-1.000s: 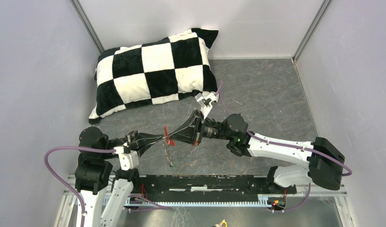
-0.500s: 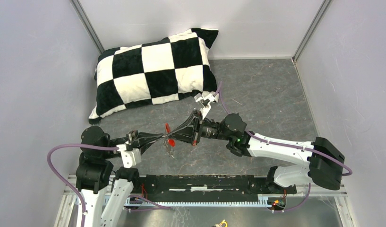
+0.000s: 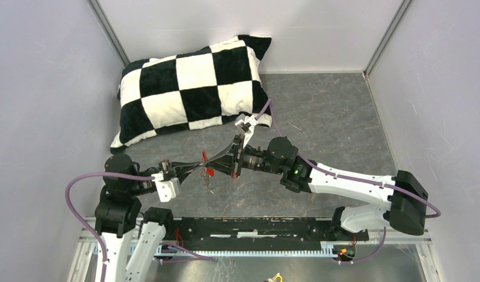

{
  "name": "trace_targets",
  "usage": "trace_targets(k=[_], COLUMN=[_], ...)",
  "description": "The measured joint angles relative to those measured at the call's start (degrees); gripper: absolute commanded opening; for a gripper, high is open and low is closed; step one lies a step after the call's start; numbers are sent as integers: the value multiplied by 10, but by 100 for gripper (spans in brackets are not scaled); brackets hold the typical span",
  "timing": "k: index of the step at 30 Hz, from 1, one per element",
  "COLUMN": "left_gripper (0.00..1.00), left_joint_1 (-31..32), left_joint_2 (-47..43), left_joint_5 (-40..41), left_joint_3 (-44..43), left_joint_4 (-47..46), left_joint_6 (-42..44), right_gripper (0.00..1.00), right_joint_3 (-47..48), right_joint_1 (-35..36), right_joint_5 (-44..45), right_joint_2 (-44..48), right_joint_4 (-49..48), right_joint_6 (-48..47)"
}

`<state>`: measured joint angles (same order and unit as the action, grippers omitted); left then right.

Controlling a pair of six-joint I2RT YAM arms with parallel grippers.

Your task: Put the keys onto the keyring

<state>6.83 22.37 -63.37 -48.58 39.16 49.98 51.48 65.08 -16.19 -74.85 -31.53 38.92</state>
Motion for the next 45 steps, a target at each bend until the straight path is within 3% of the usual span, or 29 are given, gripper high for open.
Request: trace_targets(k=[16, 45], left_gripper=[2, 2], left_joint_1=[-1, -7], left_joint_2=[59, 82], left_joint_5=[49, 93], left_joint_3=[0, -5], left_joint_4=[9, 41], left_joint_6=[-39, -69], right_gripper=[0, 0], right_joint_3=[118, 281], right_joint_1=[30, 47], right_joint_5=[122, 151], right_joint_2=[-28, -111], right_joint_4=[214, 400], right_joint_6=[-95, -169])
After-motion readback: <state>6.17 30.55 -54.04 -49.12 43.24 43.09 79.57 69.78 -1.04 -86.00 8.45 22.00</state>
